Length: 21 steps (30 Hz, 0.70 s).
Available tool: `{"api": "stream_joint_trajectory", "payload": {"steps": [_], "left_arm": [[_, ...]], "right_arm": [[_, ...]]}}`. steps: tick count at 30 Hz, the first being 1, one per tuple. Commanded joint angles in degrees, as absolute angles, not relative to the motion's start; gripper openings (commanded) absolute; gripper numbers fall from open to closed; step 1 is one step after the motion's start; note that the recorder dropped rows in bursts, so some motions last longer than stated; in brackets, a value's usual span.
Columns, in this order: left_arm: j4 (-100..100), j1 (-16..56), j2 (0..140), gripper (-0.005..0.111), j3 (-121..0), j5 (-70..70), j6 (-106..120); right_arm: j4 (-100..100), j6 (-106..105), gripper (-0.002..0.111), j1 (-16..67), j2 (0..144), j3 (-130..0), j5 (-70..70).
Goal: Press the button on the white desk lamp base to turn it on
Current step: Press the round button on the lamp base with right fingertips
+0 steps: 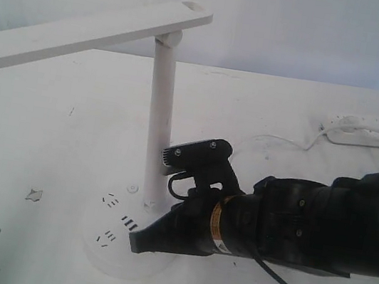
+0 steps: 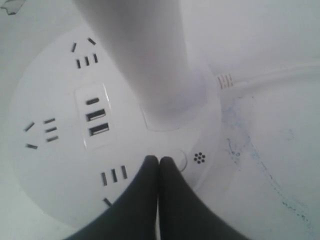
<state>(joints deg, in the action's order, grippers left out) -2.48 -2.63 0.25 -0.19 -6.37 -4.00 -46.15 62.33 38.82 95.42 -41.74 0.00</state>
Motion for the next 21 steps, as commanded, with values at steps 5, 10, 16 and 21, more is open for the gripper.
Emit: {"api": "stream_joint_trajectory", "payload": {"steps": [5,10,16,21], "left_arm": [[-2.25,-2.74,0.0,0.0,0.0,-6.47,-4.06],[-2.25,-2.74,0.0,0.0,0.0,-6.47,-4.06],[-2.25,-2.74,0.0,0.0,0.0,-6.47,-4.06],[-2.25,-2.74,0.0,0.0,0.0,-6.47,-4.06]], "right_arm": [[-46.08,61.6,0.0,38.82,95.52,-42.21,-2.33],[-46.08,61.6,0.0,38.82,95.52,-42.21,-2.18],[-46.08,61.6,0.0,38.82,95.52,-42.21,-1.1],[-46.08,61.6,0.0,38.82,96.23,-45.18,1.67]]}}
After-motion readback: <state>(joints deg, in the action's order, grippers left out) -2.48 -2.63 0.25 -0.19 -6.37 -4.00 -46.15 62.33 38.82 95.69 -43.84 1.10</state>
